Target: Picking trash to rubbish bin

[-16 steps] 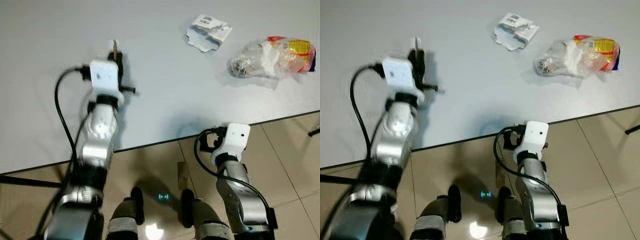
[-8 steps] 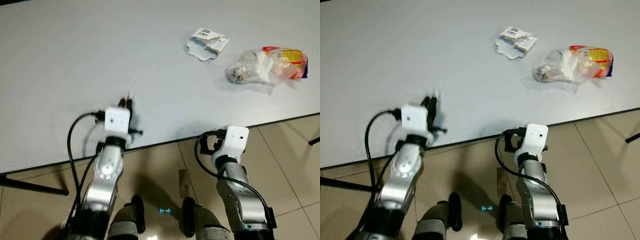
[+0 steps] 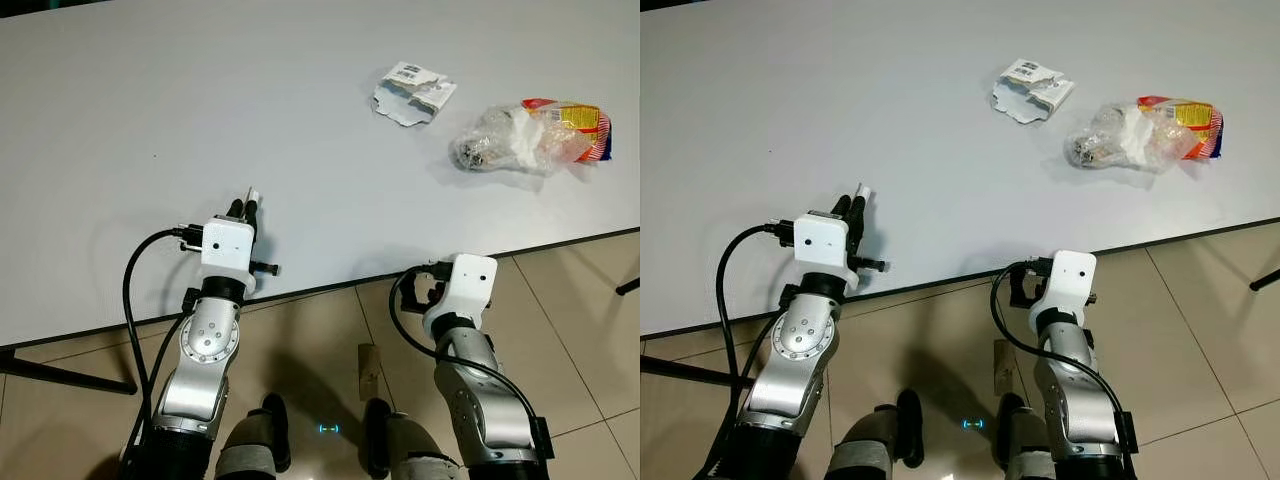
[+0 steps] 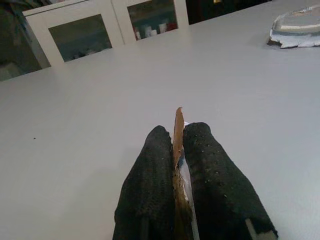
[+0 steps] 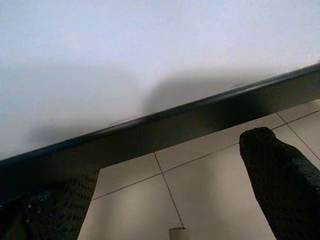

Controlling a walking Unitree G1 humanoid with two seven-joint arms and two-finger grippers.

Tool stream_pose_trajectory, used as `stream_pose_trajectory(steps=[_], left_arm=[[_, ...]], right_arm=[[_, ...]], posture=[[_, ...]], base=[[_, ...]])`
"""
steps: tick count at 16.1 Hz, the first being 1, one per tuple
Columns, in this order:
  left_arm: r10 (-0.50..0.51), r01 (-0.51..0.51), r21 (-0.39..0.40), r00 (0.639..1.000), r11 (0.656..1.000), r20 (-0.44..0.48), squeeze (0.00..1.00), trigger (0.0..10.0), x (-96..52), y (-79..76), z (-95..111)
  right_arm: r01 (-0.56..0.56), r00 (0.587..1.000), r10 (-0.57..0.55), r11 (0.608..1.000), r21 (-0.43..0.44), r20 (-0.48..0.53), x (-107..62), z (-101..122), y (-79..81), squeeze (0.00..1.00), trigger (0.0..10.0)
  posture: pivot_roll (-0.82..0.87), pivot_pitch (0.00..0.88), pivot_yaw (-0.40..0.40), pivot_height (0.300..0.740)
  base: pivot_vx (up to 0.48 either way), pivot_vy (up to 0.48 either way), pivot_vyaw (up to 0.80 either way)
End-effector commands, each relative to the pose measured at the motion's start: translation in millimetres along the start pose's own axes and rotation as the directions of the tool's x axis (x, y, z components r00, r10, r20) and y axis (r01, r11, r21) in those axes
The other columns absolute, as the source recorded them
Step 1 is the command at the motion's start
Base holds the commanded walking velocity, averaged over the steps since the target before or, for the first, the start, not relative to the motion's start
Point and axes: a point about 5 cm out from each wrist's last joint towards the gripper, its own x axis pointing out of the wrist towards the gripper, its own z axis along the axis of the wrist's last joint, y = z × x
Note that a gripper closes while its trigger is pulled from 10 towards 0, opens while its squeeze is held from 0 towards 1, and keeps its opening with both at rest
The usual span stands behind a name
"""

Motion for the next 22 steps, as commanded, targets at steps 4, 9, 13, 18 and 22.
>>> stream_pose_trajectory(steps=[4,9,13,18,22], left_arm=[[0.02,-0.02,-0.017,0.999,1.0,-0.039,0.0,10.0,-5.8,0.4,-5],[0.019,-0.02,-0.038,0.999,0.999,-0.032,0.0,10.0,-5.2,-3.6,-2],[0.017,-0.018,-0.04,0.999,0.999,-0.027,0.0,10.0,-5.5,-6.5,-2],[0.008,-0.009,-0.041,1.0,0.999,-0.029,0.0,10.0,-5.7,-7.6,-3],[0.001,-0.002,-0.044,1.0,0.999,-0.029,0.0,10.0,-5.1,-9.9,-2]], right_arm=[[-0.035,0.997,0.034,0.999,0.016,0.063,-2.3,10,6.1,0.0,10.0],[-0.042,0.997,0.041,0.999,0.012,0.059,-0.9,10,6.6,0.0,10.0],[-0.043,0.997,0.042,0.999,0.013,0.068,0.4,12,6.8,0.0,10.0],[-0.037,0.996,0.035,0.999,0.03,0.076,-1.0,12,6.7,0.0,10.0],[-0.035,0.997,0.033,0.999,0.03,0.075,-1.8,12,5.6,0.0,10.0]], posture=[[-0.02,0.21,0.029,0.74],[-0.02,0.188,0.025,0.74],[-0.03,0.174,0.025,0.74],[-0.03,0.168,0.032,0.74],[-0.03,0.17,0.032,0.74]], base=[[0.0,-0.179,0.0],[-0.054,0.0,0.0],[-0.283,0.0,0.0],[-0.202,0.0,0.0],[0.0,0.0,0.0]])
